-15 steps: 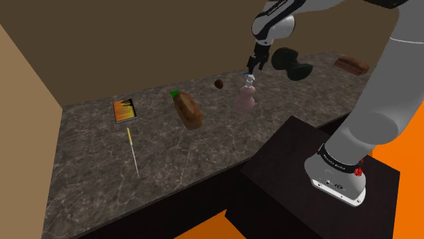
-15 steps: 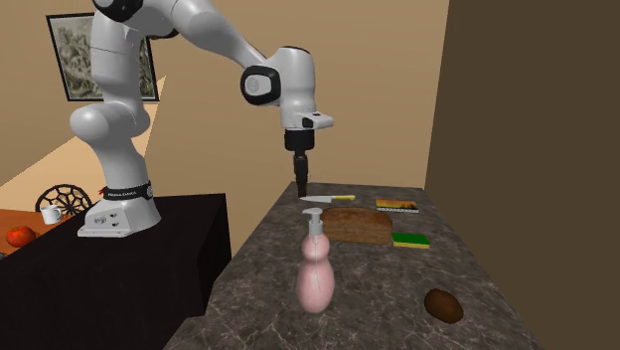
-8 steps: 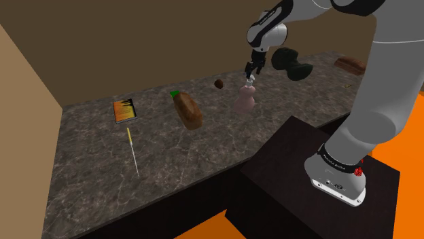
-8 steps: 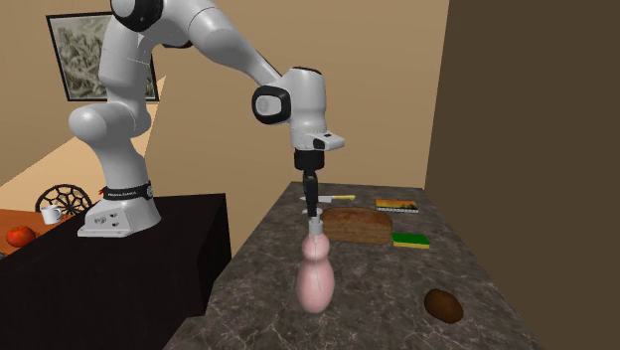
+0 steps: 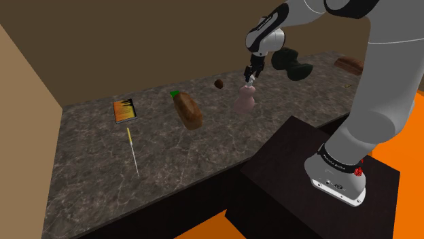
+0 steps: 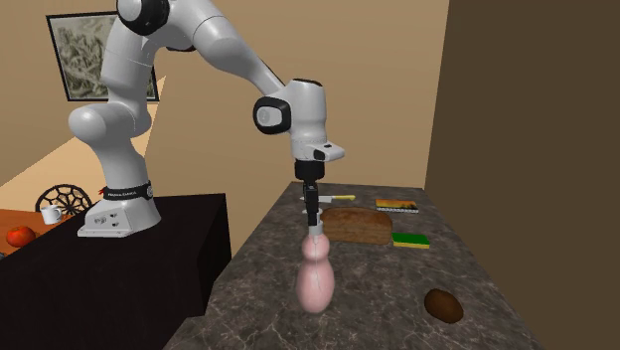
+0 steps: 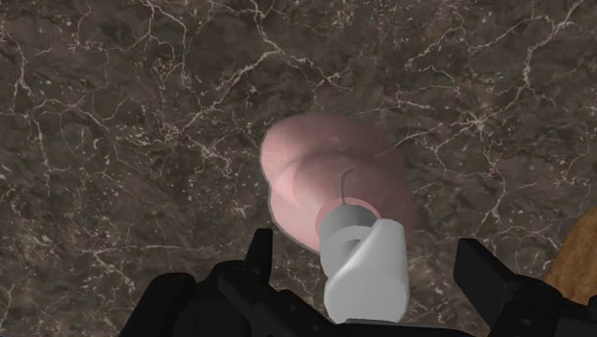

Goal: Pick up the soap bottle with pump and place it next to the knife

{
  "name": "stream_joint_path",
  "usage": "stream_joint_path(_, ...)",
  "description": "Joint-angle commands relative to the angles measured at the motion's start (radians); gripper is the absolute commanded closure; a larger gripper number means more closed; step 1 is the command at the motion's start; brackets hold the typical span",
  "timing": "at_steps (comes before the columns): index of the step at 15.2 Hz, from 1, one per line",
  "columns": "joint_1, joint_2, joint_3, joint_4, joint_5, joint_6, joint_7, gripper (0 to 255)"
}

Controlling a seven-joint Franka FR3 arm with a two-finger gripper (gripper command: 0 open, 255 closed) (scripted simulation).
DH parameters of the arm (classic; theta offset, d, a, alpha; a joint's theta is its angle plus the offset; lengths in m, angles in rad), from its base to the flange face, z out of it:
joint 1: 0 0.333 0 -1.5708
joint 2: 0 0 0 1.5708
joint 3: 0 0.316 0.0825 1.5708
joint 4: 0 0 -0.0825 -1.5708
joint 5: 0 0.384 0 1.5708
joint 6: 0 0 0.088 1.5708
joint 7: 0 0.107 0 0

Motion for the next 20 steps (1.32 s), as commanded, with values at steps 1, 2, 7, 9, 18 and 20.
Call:
stream_joint_path(1,0.000,0.000,0.000,0.000,0.000,0.001,0.000,0)
stream_joint_path(2,0.000,0.000,0.000,0.000,0.000,0.001,0.000,0)
stream_joint_path(7,0.000,0.000,0.000,0.000,0.000,0.001,0.000,255)
stream_joint_path(9,0.000,0.000,0.000,0.000,0.000,0.001,0.000,255)
stream_joint_path(18,0.010,-0.047,-0.014,0.007,-0.024,-0.052,0.017,255)
stream_joint_path(20,0.013,-0.065,-0.018,0.012,-0.034,-0.073,0.023,255)
